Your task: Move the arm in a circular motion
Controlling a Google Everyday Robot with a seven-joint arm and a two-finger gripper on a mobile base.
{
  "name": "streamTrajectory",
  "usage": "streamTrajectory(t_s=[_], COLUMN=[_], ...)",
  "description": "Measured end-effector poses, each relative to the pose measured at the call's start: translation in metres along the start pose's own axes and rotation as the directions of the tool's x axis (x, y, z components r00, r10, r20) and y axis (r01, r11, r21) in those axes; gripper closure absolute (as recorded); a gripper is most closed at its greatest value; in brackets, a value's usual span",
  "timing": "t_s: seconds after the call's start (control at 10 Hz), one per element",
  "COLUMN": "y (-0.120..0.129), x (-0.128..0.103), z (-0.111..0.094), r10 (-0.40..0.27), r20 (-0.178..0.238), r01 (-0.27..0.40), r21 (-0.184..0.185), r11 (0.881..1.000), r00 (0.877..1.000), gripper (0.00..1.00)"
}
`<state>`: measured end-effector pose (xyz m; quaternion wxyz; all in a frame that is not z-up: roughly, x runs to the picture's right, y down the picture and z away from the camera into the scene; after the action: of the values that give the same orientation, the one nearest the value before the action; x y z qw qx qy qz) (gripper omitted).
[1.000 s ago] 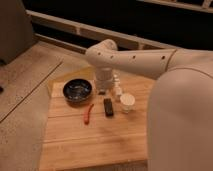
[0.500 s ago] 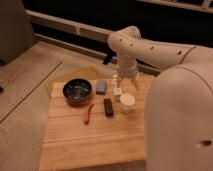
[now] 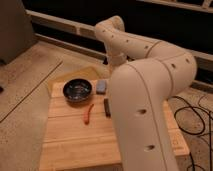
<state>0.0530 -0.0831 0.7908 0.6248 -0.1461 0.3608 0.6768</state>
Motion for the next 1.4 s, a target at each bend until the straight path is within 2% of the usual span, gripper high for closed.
streamTrajectory(t_s=[0.1, 0.2, 0.4, 0.5, 0.7, 0.8, 0.9, 1.1, 1.2, 1.3, 1.4], y=[0.024, 0.057, 0.103, 0.129, 0.173, 0.187, 0.203, 0.218, 0.221, 0.222, 0.219], x=[-0.004, -0.007, -0.004, 0.002, 0.021, 0.031, 0.046, 0.069, 0.081, 0.093, 0.105], z=[-0.005, -0.014, -0.029, -0.038, -0.049, -0.051, -0.052, -0.049, -0.046, -0.04, -0.033], r10=[-0.047, -0.112, -0.212, -0.27, -0.371, -0.403, -0.444, -0.496, -0.514, -0.52, -0.517], r20=[0.012, 0.032, 0.068, 0.092, 0.129, 0.137, 0.149, 0.166, 0.171, 0.17, 0.164], r01=[0.047, 0.113, 0.216, 0.278, 0.385, 0.42, 0.464, 0.518, 0.536, 0.543, 0.539], r21=[-0.015, -0.037, -0.065, -0.081, -0.118, -0.133, -0.144, -0.139, -0.133, -0.133, -0.141], r11=[0.999, 0.993, 0.974, 0.957, 0.915, 0.898, 0.874, 0.844, 0.833, 0.829, 0.831], r00=[0.999, 0.993, 0.975, 0.958, 0.92, 0.905, 0.883, 0.852, 0.841, 0.837, 0.84], gripper=[0.35, 0.35, 0.35, 0.35, 0.35, 0.35, 0.35, 0.35, 0.35, 0.35, 0.35])
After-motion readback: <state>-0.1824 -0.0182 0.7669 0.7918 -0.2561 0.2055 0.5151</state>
